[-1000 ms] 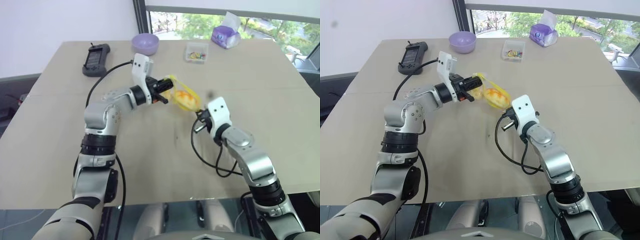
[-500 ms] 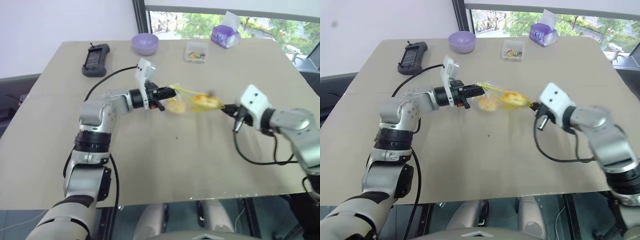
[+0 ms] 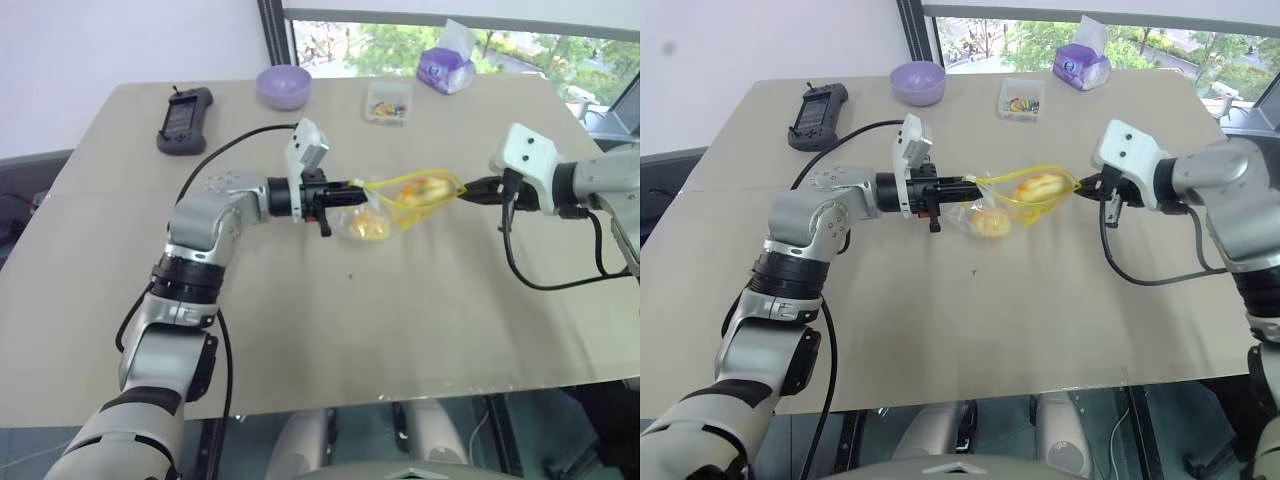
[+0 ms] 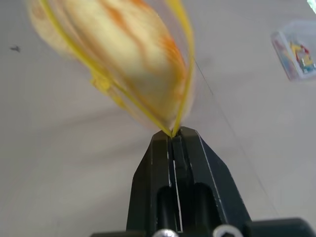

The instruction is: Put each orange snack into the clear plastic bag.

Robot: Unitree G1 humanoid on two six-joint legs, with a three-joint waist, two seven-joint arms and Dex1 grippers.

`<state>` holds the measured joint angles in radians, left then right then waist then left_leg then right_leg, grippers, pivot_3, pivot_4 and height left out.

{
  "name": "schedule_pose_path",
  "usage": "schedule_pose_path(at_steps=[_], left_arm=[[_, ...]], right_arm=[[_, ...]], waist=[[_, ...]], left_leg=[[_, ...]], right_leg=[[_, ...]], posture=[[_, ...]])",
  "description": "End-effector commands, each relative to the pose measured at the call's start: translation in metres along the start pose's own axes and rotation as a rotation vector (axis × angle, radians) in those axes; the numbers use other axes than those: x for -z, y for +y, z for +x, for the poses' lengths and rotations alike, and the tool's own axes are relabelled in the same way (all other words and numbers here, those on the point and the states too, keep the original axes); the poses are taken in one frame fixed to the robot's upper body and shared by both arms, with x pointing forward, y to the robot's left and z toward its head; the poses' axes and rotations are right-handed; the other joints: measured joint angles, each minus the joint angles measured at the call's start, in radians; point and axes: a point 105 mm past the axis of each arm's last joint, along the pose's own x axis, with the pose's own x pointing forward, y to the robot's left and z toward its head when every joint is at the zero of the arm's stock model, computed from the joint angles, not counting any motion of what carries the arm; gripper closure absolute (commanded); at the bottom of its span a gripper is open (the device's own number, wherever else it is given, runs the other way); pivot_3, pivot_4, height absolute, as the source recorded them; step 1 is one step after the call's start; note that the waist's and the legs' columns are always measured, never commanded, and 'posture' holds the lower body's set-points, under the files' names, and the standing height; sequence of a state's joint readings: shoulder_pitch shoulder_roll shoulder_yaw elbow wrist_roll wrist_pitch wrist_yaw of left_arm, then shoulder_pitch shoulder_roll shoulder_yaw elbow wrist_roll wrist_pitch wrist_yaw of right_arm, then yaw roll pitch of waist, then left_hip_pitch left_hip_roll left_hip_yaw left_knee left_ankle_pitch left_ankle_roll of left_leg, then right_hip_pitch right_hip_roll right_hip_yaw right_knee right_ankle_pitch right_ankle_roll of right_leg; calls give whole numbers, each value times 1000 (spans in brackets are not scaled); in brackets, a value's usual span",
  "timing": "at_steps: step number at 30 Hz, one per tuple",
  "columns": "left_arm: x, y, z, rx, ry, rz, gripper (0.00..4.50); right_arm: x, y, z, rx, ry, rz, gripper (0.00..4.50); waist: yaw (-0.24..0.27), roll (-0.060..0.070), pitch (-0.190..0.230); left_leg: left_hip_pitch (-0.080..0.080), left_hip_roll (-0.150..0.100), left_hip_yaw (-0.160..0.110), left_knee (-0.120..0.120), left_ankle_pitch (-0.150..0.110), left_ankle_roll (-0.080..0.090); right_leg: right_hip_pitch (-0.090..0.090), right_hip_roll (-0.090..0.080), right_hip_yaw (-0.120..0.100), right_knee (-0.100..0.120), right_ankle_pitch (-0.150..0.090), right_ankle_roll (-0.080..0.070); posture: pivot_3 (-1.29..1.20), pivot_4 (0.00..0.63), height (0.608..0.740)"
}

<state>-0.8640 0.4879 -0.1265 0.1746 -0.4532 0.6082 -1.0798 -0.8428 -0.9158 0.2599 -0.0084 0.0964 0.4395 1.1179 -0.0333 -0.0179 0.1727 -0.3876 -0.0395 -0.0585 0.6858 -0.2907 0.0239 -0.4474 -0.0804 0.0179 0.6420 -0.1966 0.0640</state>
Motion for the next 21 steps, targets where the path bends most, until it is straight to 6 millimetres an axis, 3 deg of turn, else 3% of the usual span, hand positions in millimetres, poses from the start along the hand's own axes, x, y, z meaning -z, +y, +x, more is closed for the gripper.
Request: schedule_pose_path(at_steps=[1,2,4,6,7,9,10,12,13,14,15,17,20,21], left_arm=[[-19,-11,8,57,-48,76,4500],[-20,-11,8,54,-56,75,4500],[-15,16,2,-86,-38,74,4500],[-19,-7,9,35,-51,99,4500],[-27,-1,10,15,-76,117,4500],[-41,50,0,-247,-123,102,4500],[-38,54,-2,-259,-101,123,4500],[-31,24,5,-69,-86,107,4500],[-35,32,2,-103,-108,94,4500],[-42,52,-5,-210,-147,57,4500],[-40,57,-7,-237,-138,69,4500],[-33,47,-4,-200,-113,97,4500],[-31,71,-12,-328,-97,109,4500],[-28,60,-6,-254,-80,119,4500]], right_arm=[[-16,14,10,-74,-50,-45,4485],[-15,12,9,-62,-41,-50,4485],[-1,-15,-5,59,30,-60,4485],[-10,-18,-8,65,-14,-60,4485],[-13,-29,-13,115,-15,-69,4485],[-8,-62,-30,261,37,-83,4485],[-4,-62,-32,247,50,-87,4485],[-6,-39,-25,121,21,-89,4485],[-4,-46,-30,160,27,-82,4485],[-1,-59,-39,232,48,-77,4485],[0,-56,-39,213,51,-77,4485],[-6,-40,-33,138,12,-78,4485],[1,-66,-46,292,55,-71,4485],[3,-59,-40,258,45,-57,4485]], waist=[[3,0,0],[4,0,0],[8,0,0],[16,0,0],[18,0,0],[21,0,1],[23,0,1],[20,0,0],[16,0,1],[15,0,1],[16,0,1],[16,0,1],[17,0,1],[18,0,1]], left_leg=[[0,0,0,0,0,0],[0,0,-1,0,0,0],[-1,0,-1,0,0,0],[-1,-1,-1,1,0,0],[-1,-1,-1,1,0,0],[-2,-1,-1,1,0,0],[-3,-2,-1,2,0,0],[-4,-2,-2,2,0,0],[-3,-1,-2,1,0,0],[-5,-1,-2,0,0,0],[-6,-1,-2,0,0,0],[-10,-3,-1,2,0,1],[-10,-3,-1,2,0,1],[-10,-3,-2,2,0,1]], right_leg=[[0,0,0,0,0,0],[1,0,-1,0,0,0],[0,0,-1,0,0,0],[0,0,-2,0,0,0],[0,0,-1,0,0,0],[-1,0,-1,0,0,0],[-2,-1,-2,0,0,0],[-2,0,-4,-1,1,2],[-1,0,-3,-1,1,2],[-2,0,-3,-1,1,2],[-3,0,-3,-1,1,2],[-7,-2,-3,-2,1,2],[-7,-2,-3,-2,1,2],[-7,-2,-3,-2,1,2]], posture=[[0,150,740],[0,150,740],[0,150,740],[0,150,740],[0,150,740],[0,150,740],[0,150,740],[0,150,740],[0,150,740],[0,150,740],[0,150,740],[0,150,740],[0,150,740],[0,150,740]])
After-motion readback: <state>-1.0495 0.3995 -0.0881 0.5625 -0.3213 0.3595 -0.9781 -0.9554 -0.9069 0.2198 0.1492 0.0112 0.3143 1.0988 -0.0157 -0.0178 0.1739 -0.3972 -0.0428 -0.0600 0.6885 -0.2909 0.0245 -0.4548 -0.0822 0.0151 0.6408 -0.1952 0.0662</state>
